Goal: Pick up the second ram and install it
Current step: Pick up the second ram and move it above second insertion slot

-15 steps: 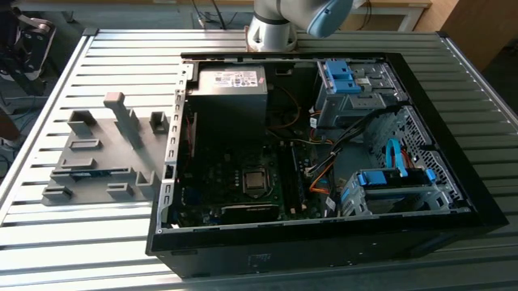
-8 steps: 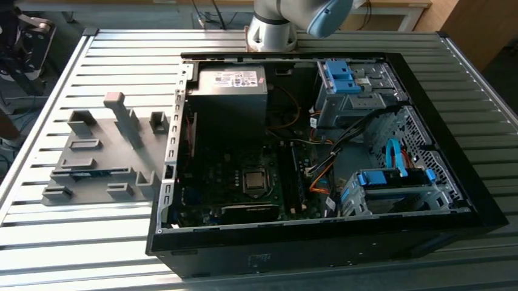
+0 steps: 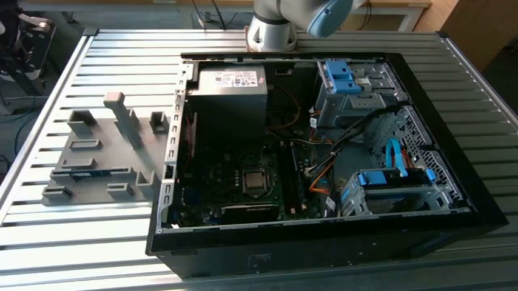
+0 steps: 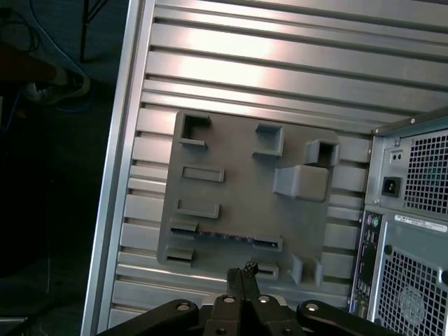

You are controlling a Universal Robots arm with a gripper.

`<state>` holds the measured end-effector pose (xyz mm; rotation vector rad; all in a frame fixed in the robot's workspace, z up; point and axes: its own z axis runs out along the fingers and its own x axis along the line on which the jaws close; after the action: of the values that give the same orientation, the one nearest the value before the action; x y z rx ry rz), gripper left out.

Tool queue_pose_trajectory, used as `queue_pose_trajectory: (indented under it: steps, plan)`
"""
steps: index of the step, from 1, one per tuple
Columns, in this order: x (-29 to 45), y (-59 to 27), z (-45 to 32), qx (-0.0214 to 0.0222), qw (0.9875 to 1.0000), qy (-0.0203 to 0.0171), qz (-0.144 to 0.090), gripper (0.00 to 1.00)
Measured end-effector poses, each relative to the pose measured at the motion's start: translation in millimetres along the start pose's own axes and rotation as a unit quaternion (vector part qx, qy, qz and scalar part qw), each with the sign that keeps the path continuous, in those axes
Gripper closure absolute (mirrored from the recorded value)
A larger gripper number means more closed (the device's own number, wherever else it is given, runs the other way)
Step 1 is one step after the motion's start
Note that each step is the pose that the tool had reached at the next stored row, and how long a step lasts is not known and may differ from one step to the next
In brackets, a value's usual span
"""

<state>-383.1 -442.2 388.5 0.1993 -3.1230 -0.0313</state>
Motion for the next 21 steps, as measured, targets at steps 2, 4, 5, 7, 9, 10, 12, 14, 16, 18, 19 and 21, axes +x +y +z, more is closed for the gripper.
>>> queue_pose_trajectory:
  steps: [2,4,5,7,9,10,12,14,16,18,19,21]
  plan:
    - [0.0,0.0,0.0,0.0000,1.0000,0.0001,-0.003,0.89]
    - [0.0,-0.1,0.0,0.0001,1.0000,0.0002,-0.008,0.89]
    - [0.0,-0.2,0.1,0.0001,0.9999,0.0002,-0.011,0.89]
    - [0.0,-0.2,0.0,0.0001,0.9999,0.0003,-0.014,0.89]
    - [0.0,-0.3,0.0,0.0001,0.9999,0.0003,-0.017,0.89]
    - [0.0,-0.3,0.0,0.0002,0.9998,0.0004,-0.018,0.89]
    - [0.0,-0.3,0.0,0.0002,0.9998,0.0004,-0.019,0.89]
    - [0.0,-0.4,0.0,0.0002,0.9998,0.0004,-0.021,0.89]
    - [0.1,-0.4,0.0,0.0002,0.9998,0.0004,-0.022,0.89]
    - [0.1,-0.5,0.0,0.0002,0.9997,0.0005,-0.024,0.89]
    - [0.1,-0.5,0.0,0.0002,0.9997,0.0005,-0.025,0.89]
    - [0.1,-0.6,0.0,0.0003,0.9997,0.0005,-0.026,0.89]
